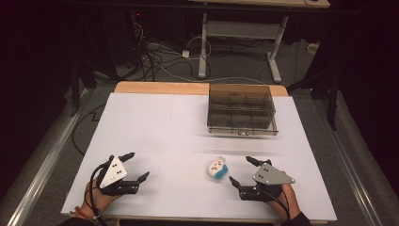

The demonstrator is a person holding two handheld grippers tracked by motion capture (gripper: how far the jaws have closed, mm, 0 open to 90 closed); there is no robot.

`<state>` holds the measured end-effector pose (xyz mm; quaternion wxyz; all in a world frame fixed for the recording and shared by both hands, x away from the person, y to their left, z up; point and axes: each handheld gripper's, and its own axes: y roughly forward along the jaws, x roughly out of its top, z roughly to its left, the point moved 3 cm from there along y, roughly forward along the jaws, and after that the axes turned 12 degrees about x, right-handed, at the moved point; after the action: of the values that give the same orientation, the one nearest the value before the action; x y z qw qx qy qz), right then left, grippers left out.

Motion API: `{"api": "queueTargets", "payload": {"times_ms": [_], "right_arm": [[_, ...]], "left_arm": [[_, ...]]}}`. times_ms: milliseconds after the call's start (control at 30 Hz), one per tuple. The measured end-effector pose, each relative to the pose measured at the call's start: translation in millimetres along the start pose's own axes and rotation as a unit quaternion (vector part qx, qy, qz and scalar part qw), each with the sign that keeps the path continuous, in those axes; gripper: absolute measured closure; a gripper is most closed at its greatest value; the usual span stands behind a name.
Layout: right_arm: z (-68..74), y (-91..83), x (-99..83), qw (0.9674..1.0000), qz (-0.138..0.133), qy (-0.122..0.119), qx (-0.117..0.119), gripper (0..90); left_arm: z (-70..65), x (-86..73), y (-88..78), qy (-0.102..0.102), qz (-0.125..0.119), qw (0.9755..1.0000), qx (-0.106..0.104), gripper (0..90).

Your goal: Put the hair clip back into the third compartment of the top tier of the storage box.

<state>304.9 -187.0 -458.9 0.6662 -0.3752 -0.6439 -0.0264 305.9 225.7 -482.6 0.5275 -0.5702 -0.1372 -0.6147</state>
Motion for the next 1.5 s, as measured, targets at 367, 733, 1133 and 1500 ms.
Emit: {"api": "queueTargets", "payload": {"times_ms": [367, 733, 1133, 1500], "right_arm": [[4.5, 32.5, 10.9, 0.9978, 0.043, -0.008, 0.05, 21.1], [1.5, 72.4, 4.5, 0.9903, 0.121, 0.017, 0.067, 22.1], [4.9, 79.2, 0.2, 0.9875, 0.14, -0.013, 0.071, 34.4], [10.8, 75.0, 1.5, 0.9879, 0.13, -0.042, 0.073, 36.0]], "left_arm": [[-2.5, -0.1, 1.0, 0.001, 0.006, 1.0, -0.005, 17.8], [-2.1, -2.3, 2.5, 0.002, 0.015, 0.9999, -0.005, 17.9], [-4.1, -2.1, 4.8, 0.014, 0.017, 0.9997, -0.008, 18.1], [-3.8, -2.8, 4.6, 0.016, 0.015, 0.9997, -0.01, 18.2]]}}
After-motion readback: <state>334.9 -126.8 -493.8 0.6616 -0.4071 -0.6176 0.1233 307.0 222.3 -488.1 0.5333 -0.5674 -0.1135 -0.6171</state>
